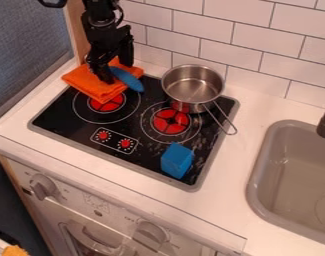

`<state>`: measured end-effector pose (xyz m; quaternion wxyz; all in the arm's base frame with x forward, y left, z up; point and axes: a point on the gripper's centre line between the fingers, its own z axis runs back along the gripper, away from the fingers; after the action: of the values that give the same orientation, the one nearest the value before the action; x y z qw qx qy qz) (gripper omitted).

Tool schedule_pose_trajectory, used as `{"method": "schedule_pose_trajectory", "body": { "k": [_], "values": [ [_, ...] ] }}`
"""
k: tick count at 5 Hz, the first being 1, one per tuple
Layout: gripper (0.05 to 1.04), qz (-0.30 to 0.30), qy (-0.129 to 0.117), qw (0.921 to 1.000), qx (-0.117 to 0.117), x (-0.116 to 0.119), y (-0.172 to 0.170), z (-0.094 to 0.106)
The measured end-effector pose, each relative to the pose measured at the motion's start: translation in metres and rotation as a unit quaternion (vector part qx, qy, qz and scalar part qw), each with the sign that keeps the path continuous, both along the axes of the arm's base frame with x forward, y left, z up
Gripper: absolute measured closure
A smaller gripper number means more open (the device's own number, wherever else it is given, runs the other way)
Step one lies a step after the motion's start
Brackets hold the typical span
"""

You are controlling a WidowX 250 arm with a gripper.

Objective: Put the blue spoon on top of the orange cloth

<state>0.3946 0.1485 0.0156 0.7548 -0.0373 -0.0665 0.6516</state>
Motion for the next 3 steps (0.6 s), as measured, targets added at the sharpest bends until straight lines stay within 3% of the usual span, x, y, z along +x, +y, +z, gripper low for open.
{"method": "schedule_pose_trajectory", "body": {
  "k": [2, 3],
  "values": [
    [0.082, 0.010, -0.011, 0.9997, -0.020, -0.007, -0.001, 0.009],
    [0.082, 0.009, -0.043, 0.9987, -0.026, -0.001, 0.000, 0.036]
  ]
}}
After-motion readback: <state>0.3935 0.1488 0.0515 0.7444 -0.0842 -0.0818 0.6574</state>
